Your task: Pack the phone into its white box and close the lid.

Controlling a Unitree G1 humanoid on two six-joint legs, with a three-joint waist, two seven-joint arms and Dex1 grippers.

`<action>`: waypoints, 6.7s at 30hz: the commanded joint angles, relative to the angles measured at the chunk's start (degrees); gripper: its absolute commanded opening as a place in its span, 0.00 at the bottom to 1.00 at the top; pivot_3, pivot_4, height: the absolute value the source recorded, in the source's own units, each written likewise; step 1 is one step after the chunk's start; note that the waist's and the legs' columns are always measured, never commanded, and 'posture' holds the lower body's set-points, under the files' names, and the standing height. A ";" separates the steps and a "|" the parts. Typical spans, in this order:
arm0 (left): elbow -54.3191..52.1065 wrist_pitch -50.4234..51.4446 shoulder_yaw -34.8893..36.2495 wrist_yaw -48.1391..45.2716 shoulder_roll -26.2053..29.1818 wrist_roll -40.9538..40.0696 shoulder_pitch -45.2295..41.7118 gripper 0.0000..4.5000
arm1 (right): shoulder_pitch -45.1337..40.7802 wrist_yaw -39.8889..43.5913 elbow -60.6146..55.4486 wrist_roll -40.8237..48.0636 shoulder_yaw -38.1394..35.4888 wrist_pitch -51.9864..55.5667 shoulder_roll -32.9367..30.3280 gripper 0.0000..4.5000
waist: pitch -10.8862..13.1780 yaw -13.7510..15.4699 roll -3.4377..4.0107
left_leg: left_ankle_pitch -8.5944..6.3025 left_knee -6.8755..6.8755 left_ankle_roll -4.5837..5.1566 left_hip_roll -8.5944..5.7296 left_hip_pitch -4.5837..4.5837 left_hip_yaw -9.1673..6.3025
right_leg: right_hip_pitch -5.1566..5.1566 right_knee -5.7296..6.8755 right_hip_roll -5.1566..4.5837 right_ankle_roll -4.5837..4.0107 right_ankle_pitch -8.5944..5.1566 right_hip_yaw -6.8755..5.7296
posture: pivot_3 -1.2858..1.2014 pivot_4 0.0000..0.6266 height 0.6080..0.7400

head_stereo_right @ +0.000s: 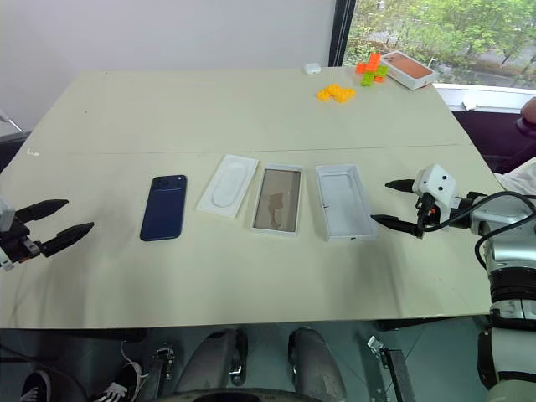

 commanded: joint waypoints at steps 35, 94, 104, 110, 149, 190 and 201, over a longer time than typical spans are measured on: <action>-14.03 26.33 -3.71 9.03 -0.25 -7.90 -7.15 0.93 | -4.92 3.14 -3.41 2.40 0.26 9.26 1.17 1.00 | 0.00 0.04 0.00 | 0.00 0.06 0.00 0.01 0.02 0.01 | 0.04 0.04 0.03 0.18 0.10 -0.01 | 0.52 0.24 1.00; 13.60 57.55 -16.65 33.70 -31.35 -5.29 -45.59 0.01 | -3.61 -10.48 -27.97 -0.02 7.67 8.83 13.26 1.00 | -0.02 0.11 -0.05 | 0.04 0.40 -0.03 -0.04 0.03 -0.04 | 0.16 0.28 0.26 0.41 0.19 -0.05 | 0.52 0.24 1.00; 4.52 65.35 -7.91 39.92 -33.12 -11.43 -45.30 0.01 | -2.39 -8.77 -27.72 0.97 7.05 9.99 11.88 1.00 | -0.02 0.17 -0.06 | 0.05 0.40 -0.04 -0.03 0.02 -0.04 | 0.15 0.27 0.25 0.41 0.19 -0.04 | 0.52 0.24 1.00; -1.83 73.26 -2.54 50.31 -42.14 -13.80 -48.60 0.01 | -2.29 -4.76 -25.15 2.39 5.99 10.38 9.07 1.00 | 0.00 0.83 -0.08 | 0.04 0.51 -0.03 -0.07 0.00 -0.05 | 0.24 0.22 0.21 0.52 0.24 -0.05 | 0.52 0.24 1.00; -8.79 75.70 -11.49 52.28 -44.22 -12.18 -53.62 0.82 | -5.09 -10.05 -21.54 0.47 6.78 9.07 11.59 1.00 | 0.01 0.08 -0.09 | 0.14 0.52 -0.21 -0.07 0.04 -0.07 | 0.25 0.27 0.30 0.56 0.26 -0.04 | 0.52 0.24 1.00; -20.62 20.93 -21.57 19.32 -17.28 -0.43 -25.93 0.83 | -21.43 -24.03 -11.56 -28.32 31.06 20.28 27.54 0.01 | -0.01 -0.07 -0.07 | 0.19 0.12 -0.21 -0.02 0.01 -0.04 | 0.06 0.12 0.25 0.47 0.26 -0.01 | 0.52 0.24 1.00; -19.59 20.40 -21.43 20.04 -17.35 0.52 -25.93 0.83 | -21.37 -25.96 -11.04 -27.45 28.94 22.34 31.25 0.01 | -0.01 -0.15 -0.07 | 0.19 0.11 -0.21 0.00 0.00 -0.04 | 0.04 0.12 0.27 0.48 0.26 -0.02 | 0.52 0.24 1.00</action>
